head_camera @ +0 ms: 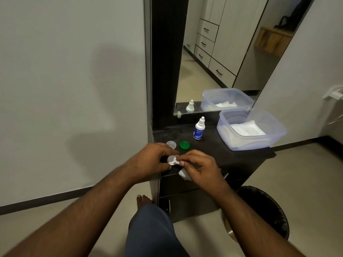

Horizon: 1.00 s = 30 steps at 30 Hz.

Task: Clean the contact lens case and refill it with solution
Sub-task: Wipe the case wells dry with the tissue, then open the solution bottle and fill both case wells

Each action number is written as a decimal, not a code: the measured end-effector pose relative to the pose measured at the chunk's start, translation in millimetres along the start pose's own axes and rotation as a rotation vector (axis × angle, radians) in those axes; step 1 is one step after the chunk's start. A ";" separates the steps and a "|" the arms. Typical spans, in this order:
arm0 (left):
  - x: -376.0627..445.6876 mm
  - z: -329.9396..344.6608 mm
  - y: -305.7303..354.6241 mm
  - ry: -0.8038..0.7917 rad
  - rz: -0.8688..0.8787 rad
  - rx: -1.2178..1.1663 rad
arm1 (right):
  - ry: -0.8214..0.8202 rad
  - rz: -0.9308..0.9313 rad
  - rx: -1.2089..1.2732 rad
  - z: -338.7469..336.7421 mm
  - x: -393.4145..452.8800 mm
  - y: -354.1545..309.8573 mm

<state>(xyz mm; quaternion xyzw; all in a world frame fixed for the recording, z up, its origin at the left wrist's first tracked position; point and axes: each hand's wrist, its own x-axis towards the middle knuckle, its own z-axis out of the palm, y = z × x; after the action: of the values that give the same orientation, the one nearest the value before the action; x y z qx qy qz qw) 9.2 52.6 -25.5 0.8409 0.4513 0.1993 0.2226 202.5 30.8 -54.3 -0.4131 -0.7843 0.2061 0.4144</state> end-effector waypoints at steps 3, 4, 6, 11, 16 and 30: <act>0.3 0.6 4.0 0.000 -0.035 -0.003 | 0.033 -0.001 -0.010 -3.9 0.1 1.0; 0.7 1.5 5.4 0.009 -0.047 -0.003 | 0.052 -0.001 -0.013 -5.6 0.2 1.1; 1.6 3.8 7.7 0.026 -0.067 0.009 | 0.112 0.009 -0.011 -11.6 -1.3 0.9; 1.5 8.7 14.1 0.052 -0.125 0.017 | 0.209 0.181 0.046 -35.2 -16.2 5.9; 0.3 10.6 24.4 0.083 -0.166 0.034 | 0.248 0.363 0.077 -63.2 -35.7 17.6; 85.1 88.9 120.0 0.037 0.165 0.167 | 0.340 0.596 -0.085 -156.8 -99.7 76.3</act>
<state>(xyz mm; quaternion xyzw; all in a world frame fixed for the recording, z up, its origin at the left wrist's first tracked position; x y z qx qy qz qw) 181.0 48.2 -20.6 0.8870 0.3994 0.1942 0.1264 399.0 -10.1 -63.3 -0.6694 -0.5568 0.2135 0.4431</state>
